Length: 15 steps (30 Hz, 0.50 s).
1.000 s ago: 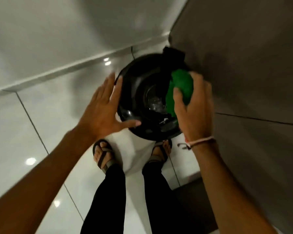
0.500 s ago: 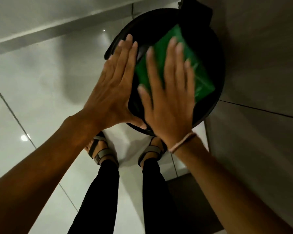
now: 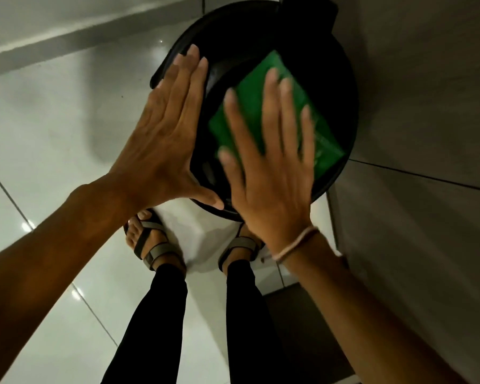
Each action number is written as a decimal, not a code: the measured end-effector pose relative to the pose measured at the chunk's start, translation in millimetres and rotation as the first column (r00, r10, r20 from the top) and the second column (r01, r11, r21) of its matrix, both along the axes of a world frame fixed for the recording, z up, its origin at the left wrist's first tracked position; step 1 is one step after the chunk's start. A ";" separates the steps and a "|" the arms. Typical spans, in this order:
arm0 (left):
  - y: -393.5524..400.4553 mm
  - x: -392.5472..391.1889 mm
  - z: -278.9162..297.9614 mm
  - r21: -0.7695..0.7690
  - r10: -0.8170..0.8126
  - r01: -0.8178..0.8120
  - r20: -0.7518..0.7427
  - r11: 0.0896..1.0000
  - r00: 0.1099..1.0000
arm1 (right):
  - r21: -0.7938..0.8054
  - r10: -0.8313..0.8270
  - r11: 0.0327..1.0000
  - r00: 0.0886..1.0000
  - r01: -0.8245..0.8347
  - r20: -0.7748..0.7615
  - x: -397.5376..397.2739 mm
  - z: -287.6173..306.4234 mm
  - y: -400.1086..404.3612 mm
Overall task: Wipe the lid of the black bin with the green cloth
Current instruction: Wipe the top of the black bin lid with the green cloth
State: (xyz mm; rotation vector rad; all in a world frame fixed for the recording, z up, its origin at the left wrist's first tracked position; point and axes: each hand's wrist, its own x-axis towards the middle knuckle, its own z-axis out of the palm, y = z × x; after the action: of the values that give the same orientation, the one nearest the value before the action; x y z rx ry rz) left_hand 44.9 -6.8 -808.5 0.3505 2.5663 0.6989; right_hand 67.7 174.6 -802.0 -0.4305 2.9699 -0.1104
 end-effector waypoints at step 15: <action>5.1 -0.1 -7.3 0.026 -0.024 0.025 -0.028 0.999 0.999 | 0.047 0.059 0.997 0.990 -0.065 0.126 31.7 16.8 23.6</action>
State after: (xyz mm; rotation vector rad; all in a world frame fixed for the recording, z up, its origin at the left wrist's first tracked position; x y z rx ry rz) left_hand 44.8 -1.8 -815.8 0.4024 2.5760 0.7243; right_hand 99.3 198.2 -785.2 -0.4897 2.8270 -0.0529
